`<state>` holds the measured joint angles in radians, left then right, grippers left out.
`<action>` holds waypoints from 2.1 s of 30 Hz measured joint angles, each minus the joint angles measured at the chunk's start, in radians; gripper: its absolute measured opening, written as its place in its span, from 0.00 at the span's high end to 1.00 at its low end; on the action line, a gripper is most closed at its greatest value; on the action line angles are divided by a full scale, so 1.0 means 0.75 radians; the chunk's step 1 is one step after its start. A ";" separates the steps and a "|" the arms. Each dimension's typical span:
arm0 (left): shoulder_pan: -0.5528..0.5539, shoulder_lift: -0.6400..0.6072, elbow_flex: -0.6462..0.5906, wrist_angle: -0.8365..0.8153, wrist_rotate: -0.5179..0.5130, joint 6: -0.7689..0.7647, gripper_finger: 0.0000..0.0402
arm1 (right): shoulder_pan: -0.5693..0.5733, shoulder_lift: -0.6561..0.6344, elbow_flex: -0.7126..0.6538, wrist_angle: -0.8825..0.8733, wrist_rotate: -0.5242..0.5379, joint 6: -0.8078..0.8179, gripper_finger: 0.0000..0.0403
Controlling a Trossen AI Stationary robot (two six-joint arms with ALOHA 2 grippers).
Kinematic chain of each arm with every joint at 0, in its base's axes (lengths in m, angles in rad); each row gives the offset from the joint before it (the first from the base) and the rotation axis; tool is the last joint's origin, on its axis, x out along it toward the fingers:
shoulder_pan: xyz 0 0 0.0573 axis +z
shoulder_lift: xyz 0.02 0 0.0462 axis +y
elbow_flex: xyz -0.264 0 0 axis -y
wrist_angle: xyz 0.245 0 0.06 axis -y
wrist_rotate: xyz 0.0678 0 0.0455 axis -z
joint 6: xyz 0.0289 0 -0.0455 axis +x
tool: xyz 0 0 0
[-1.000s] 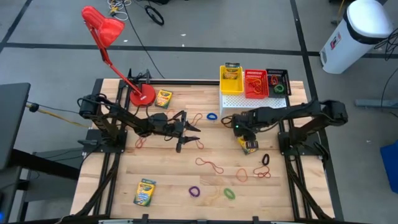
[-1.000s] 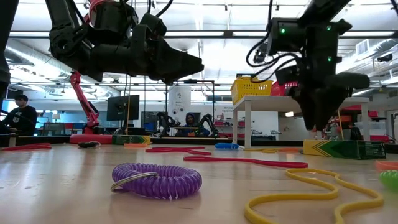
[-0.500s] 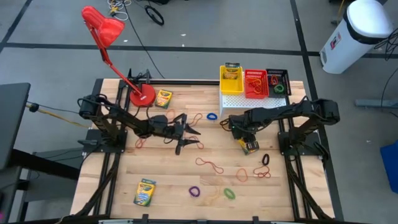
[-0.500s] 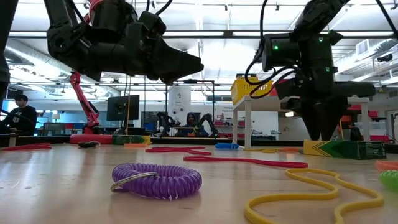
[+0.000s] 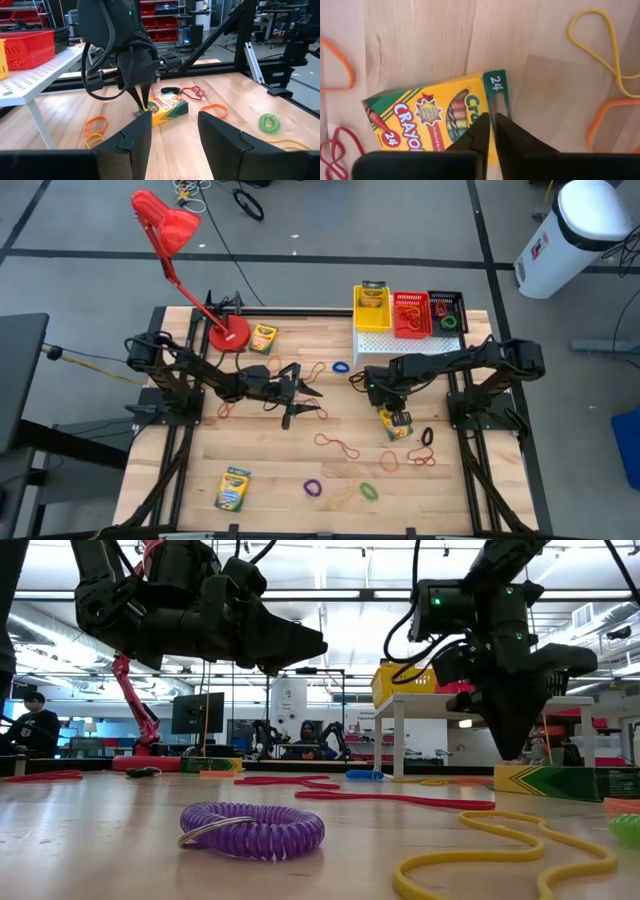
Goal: Pick & Place Office Desk Supplies
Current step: Put the yellow crayon box on the yellow basket
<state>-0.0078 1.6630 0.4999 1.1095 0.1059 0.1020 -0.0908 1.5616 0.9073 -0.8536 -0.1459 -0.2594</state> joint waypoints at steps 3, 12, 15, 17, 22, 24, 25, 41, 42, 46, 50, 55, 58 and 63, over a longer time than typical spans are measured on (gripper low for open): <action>-0.001 0.000 0.000 0.000 0.001 0.000 0.58 | 0.000 0.000 0.000 -0.005 0.005 0.008 0.83; 0.000 0.000 -0.001 -0.002 0.001 -0.001 0.58 | -0.036 0.036 0.000 -0.034 -0.087 0.000 0.71; 0.000 0.000 -0.001 -0.012 0.001 -0.001 0.58 | -0.059 0.078 -0.001 -0.041 -0.088 -0.012 0.72; 0.000 0.000 -0.001 -0.016 0.000 -0.011 0.58 | -0.071 0.098 0.001 -0.041 -0.108 -0.028 0.74; 0.000 0.000 -0.001 -0.024 0.001 -0.014 0.58 | -0.080 0.107 0.003 -0.036 -0.150 -0.078 0.79; 0.000 0.000 -0.001 -0.024 0.001 -0.011 0.58 | -0.080 0.106 0.003 -0.035 -0.150 -0.083 0.84; 0.000 0.000 -0.001 -0.024 0.001 -0.010 0.58 | -0.080 0.105 0.003 -0.034 -0.150 -0.084 0.86; 0.000 0.000 -0.001 -0.023 0.001 -0.010 0.58 | 0.079 0.099 0.135 -0.133 0.081 0.063 0.99; 0.000 0.000 -0.001 -0.023 0.001 -0.010 0.58 | 0.099 0.099 0.151 -0.141 0.103 0.087 0.99; 0.000 0.000 -0.001 -0.023 0.001 -0.009 0.58 | 0.183 0.099 0.216 -0.190 0.243 0.197 1.00; 0.000 0.000 -0.001 -0.023 0.000 -0.008 0.58 | 0.267 0.099 0.270 -0.216 0.386 0.328 1.00; 0.000 0.000 -0.001 -0.023 0.001 -0.006 0.58 | 0.365 0.099 0.313 -0.248 0.558 0.529 1.00; 0.000 0.000 -0.001 -0.023 0.001 -0.006 0.58 | 0.412 0.099 0.328 -0.264 0.652 0.645 1.00; 0.000 0.000 -0.001 -0.023 0.000 -0.006 0.58 | 0.472 0.099 0.343 -0.288 0.790 0.803 1.00</action>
<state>-0.0078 1.6630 0.4992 1.0924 0.1059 0.0978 0.2634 1.6356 1.1649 -1.0694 0.4464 0.3432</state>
